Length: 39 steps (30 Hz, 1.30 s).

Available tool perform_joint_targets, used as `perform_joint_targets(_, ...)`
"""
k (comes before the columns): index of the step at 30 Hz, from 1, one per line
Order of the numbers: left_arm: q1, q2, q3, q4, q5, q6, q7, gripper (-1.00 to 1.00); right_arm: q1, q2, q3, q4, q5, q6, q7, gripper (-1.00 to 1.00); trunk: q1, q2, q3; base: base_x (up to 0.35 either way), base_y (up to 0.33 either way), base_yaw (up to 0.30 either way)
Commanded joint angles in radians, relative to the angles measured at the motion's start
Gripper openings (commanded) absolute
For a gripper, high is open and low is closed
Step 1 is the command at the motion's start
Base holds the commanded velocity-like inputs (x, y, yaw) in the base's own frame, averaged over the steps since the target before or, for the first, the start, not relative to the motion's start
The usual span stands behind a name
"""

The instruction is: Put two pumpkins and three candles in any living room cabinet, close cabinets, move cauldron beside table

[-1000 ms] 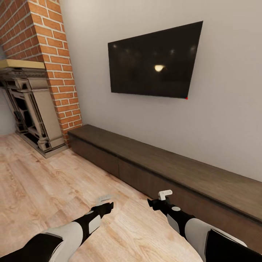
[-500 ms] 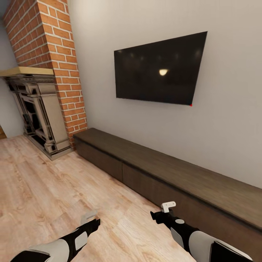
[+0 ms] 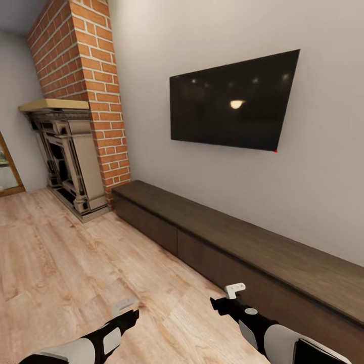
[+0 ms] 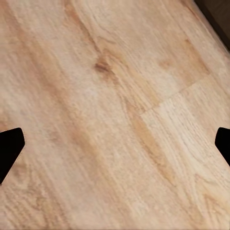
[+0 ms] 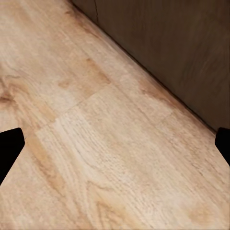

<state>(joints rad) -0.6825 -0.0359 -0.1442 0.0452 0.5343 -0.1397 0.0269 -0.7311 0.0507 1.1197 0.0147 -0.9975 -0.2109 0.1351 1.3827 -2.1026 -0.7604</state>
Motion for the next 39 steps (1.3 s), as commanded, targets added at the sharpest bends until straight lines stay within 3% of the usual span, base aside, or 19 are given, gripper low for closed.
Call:
perform_joint_targets(1, -0.002, -0.001, -0.008, 0.004, 0.006, -0.006, 0.002, 1.0, -0.001, 0.001, 0.006, 0.002, -0.004, -0.003, 0.006, 1.0, 0.0, 0.0, 0.0, 0.0, 0.0, 0.142)
perform_joint_targets(5, -0.002, -0.002, -0.009, 0.004, 0.006, -0.005, 0.002, 1.0, -0.001, 0.001, 0.006, 0.001, 0.062, -0.003, 0.006, 1.0, 0.0, 0.0, 0.006, 0.0, 0.0, 0.167)
perform_joint_targets(16, -0.002, -0.004, -0.009, 0.005, 0.006, -0.003, 0.002, 1.0, -0.001, 0.001, 0.008, 0.0, 0.069, -0.001, 0.006, 1.0, 0.0, 0.0, 0.014, -0.164, -0.115, 0.251)
perform_joint_targets(28, -0.002, -0.004, -0.009, 0.004, 0.006, -0.003, 0.0, 1.0, -0.001, 0.001, 0.012, -0.001, 0.071, 0.006, 0.009, 1.0, 0.0, 0.0, 0.019, -0.118, -0.089, 0.119)
perform_joint_targets(33, -0.002, -0.004, -0.009, 0.003, 0.006, -0.003, -0.002, 1.0, -0.001, 0.001, 0.088, -0.001, 0.07, 0.009, 0.007, 1.0, 0.0, 0.0, 0.023, -0.005, -0.004, 0.233)
perform_joint_targets(39, -0.002, -0.004, -0.008, 0.003, 0.006, -0.003, -0.002, 1.0, -0.001, 0.001, 0.115, -0.001, 0.068, 0.011, 0.006, 1.0, 0.0, 0.0, 0.027, -0.001, 0.0, 0.256)
